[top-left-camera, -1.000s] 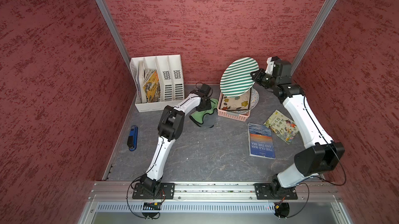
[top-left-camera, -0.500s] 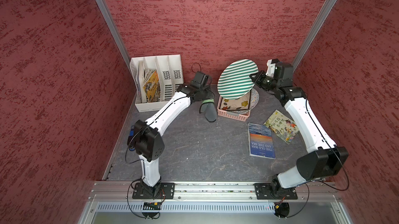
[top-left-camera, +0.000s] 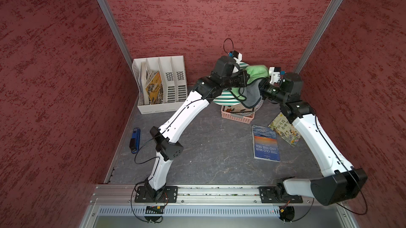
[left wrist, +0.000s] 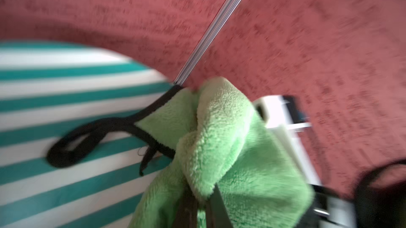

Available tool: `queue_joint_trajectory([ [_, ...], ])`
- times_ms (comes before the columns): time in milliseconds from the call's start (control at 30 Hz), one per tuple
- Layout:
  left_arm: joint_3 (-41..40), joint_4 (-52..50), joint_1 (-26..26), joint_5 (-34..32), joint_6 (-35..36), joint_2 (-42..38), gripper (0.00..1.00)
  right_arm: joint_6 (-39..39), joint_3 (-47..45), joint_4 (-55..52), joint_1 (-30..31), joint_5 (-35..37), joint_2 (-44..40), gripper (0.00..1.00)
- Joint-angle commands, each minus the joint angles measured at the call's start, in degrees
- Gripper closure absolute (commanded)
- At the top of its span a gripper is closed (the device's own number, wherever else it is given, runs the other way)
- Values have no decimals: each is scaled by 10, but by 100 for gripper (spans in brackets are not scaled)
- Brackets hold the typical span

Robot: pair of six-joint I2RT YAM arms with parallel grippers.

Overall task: Wipe the wet plate dry
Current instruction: Wipe the plate with towel.

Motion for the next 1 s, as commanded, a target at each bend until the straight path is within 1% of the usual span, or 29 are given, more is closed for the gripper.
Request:
queue_joint_trajectory([
  [0, -12, -94, 0, -51, -31, 6, 100, 75, 18, 128, 1, -15, -34, 100],
  [100, -44, -114, 0, -86, -40, -9, 100, 88, 32, 130, 1, 5, -46, 100],
  [200, -96, -116, -1, -118, -52, -44, 100, 95, 37, 137, 0, 18, -55, 100],
  [367, -173, -126, 6, -215, -80, -102, 100, 70, 31, 116, 1, 7, -72, 100],
  [467, -187, -116, 19, -237, -75, -120, 100, 46, 9, 124, 2, -35, -84, 100],
  [533, -170, -115, 35, -240, -67, -116, 100, 8, 1, 112, 2, -86, -89, 100],
  [600, -135, -121, 54, -241, -58, -102, 100, -28, -10, 95, 7, -148, -97, 100],
  [667, -94, -123, 74, -225, -45, -82, 100, -65, -25, 76, 12, -202, -107, 100],
  [733, -47, -130, 88, -200, -26, -60, 100, -89, -38, 56, 18, -241, -115, 100],
  [767, -31, -122, 95, -167, -4, -51, 100, -94, -45, 50, 20, -252, -120, 100],
  [800, -22, -104, 97, -117, 19, -44, 100, -91, -52, 52, 21, -255, -125, 100],
  [867, -24, -50, 90, 6, 67, -41, 100, -73, -62, 66, 21, -234, -134, 100],
  [900, -24, -29, 78, 58, 89, -39, 100, -64, -61, 75, 21, -210, -134, 100],
  [933, -25, -19, 65, 91, 111, -39, 100, -54, -54, 85, 20, -188, -131, 100],
  [967, -25, -16, 50, 110, 129, -39, 100, -51, -37, 78, 18, -156, -120, 100],
])
